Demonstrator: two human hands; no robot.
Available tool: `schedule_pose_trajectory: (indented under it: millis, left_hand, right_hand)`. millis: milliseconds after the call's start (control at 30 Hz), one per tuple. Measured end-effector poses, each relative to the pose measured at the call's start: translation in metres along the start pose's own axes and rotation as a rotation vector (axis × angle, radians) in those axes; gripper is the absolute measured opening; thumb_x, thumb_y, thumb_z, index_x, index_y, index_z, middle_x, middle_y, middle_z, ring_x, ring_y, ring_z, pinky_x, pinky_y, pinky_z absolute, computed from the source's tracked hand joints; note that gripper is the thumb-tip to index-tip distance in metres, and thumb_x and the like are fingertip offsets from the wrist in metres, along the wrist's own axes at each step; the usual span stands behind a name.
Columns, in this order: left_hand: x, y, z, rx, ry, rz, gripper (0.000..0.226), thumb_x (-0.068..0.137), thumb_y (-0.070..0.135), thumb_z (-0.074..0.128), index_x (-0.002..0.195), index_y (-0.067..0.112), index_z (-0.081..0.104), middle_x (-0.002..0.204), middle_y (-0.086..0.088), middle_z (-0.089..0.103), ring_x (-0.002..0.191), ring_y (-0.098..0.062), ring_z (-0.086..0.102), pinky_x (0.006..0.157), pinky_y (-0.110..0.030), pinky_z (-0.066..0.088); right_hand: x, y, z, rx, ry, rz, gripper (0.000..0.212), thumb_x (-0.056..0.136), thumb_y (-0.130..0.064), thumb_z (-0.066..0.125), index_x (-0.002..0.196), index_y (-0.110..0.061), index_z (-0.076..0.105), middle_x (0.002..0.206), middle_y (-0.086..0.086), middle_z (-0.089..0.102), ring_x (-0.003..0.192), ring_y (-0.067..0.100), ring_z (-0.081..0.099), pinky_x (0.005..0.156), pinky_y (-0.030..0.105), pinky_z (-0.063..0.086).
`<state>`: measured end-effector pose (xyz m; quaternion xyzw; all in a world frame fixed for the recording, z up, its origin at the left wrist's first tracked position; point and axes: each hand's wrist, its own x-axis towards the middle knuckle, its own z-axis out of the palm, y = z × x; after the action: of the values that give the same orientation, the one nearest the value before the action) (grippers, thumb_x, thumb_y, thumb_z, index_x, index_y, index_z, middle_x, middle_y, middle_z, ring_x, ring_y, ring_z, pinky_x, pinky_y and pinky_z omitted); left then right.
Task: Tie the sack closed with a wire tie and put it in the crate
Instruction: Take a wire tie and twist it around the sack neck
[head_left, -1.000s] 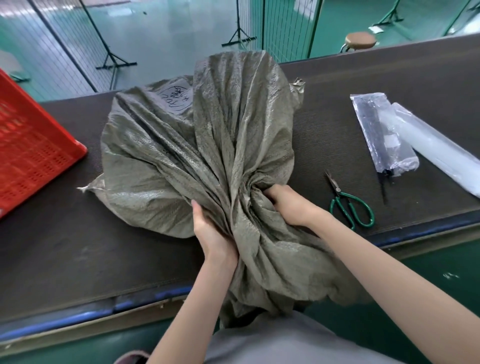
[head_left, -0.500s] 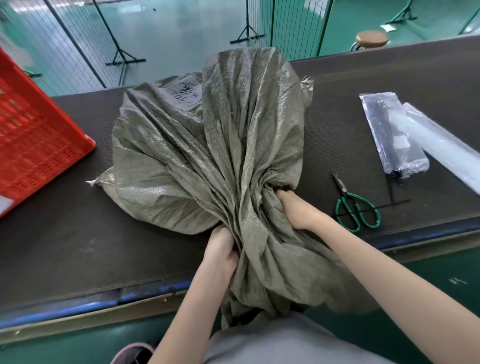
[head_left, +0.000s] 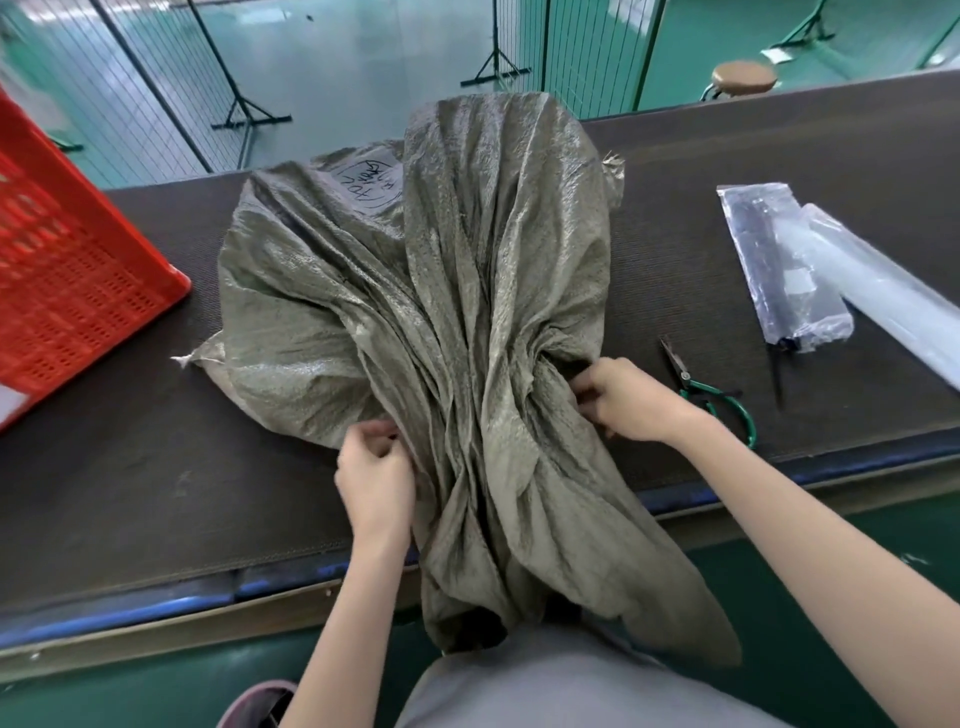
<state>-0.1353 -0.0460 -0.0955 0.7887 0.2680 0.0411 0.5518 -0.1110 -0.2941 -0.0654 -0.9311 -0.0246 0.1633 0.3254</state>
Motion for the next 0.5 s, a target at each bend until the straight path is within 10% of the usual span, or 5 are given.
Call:
schedule_pose_trajectory:
  millis: [300,500]
  left_hand:
    - [0.029,0.011,-0.042,-0.478,0.159,0.185,0.017,0.092,0.004,0.058,0.093,0.02,0.051,0.082,-0.004,0.069,0.071,-0.01,0.067,0.07,-0.023,0.054]
    - [0.022,0.039,-0.042,-0.735,-0.082,0.144,0.014,0.094,0.006,0.055,0.09,0.012,0.067,0.07,0.009,0.069,0.069,-0.002,0.063,0.07,-0.013,0.051]
  right_hand:
    - [-0.004,0.029,-0.035,0.006,0.125,0.073,0.009,0.078,-0.014,0.073,0.071,-0.019,0.072,0.057,0.001,0.068,0.052,0.015,0.06,0.057,0.029,0.053]
    - [-0.007,0.018,-0.041,0.69,0.211,-0.027,0.007,0.072,0.004,0.072,0.076,-0.002,0.071,0.062,0.01,0.07,0.056,0.012,0.063,0.055,0.019,0.052]
